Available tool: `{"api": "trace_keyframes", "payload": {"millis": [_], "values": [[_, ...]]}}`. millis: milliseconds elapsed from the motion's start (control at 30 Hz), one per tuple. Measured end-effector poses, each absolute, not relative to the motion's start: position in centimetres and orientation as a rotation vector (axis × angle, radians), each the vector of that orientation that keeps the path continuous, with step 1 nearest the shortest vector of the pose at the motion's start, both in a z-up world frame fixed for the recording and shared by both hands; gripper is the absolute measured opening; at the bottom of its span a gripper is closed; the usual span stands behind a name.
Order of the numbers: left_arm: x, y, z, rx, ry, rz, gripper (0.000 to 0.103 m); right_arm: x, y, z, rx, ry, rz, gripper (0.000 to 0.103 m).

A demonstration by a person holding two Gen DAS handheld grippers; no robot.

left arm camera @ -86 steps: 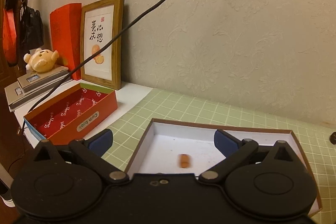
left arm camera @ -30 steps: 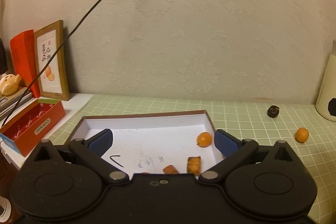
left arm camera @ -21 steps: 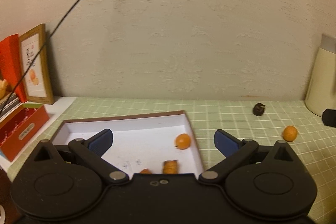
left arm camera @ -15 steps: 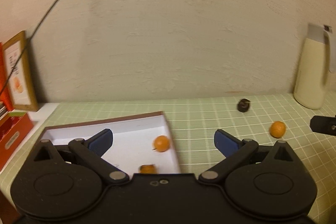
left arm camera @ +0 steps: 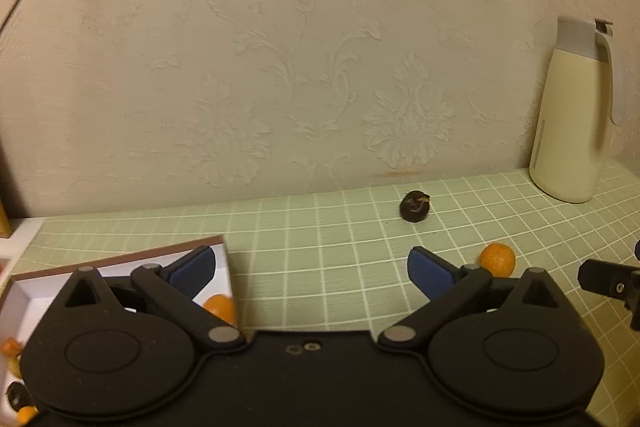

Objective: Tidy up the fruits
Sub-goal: 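Move both open tools toward the chestnut and orange beside the thermos, then grasp the orange with the right tool while the left tool grasps the chestnut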

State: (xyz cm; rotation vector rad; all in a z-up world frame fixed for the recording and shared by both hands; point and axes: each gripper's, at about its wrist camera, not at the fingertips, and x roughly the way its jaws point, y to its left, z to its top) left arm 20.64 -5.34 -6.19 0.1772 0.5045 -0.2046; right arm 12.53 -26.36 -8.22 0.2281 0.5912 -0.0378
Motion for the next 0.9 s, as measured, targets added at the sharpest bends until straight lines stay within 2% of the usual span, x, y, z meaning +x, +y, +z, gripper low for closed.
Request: {"api": "trace_keyframes", "payload": {"millis": [167,233,300,433,533,733,800,900], "values": [[22.0,-6.1,-7.1,0.197,0.519,-0.232,0.093,13.4,-26.5,-8.7,0.230,0.605,-0.035,0.103],[22.6,-6.4,-7.4,0.201,0.530,-0.240,0.089,13.7,-26.4,-8.8,0.236,0.610,-0.028,0.097],[23.4,-6.7,-7.7,0.199,0.541,-0.250,0.085,14.3,-26.3,-9.1,0.245,0.626,-0.019,0.088],[24.2,-7.1,-8.1,0.193,0.551,-0.260,0.083,15.4,-26.0,-9.7,0.258,0.653,-0.014,0.085],[24.9,-7.6,-8.3,0.207,0.553,-0.271,0.082,16.1,-25.7,-9.8,0.232,0.659,-0.017,0.077],[26.6,-8.6,-8.8,0.209,0.564,-0.300,0.075,17.7,-25.5,-10.6,0.263,0.687,-0.018,0.071],[27.0,-8.8,-8.9,0.210,0.568,-0.306,0.074,18.2,-25.2,-10.9,0.252,0.696,-0.012,0.066],[27.4,-8.9,-9.1,0.208,0.577,-0.304,0.074,19.0,-25.0,-11.5,0.244,0.702,-0.015,0.063]]}}
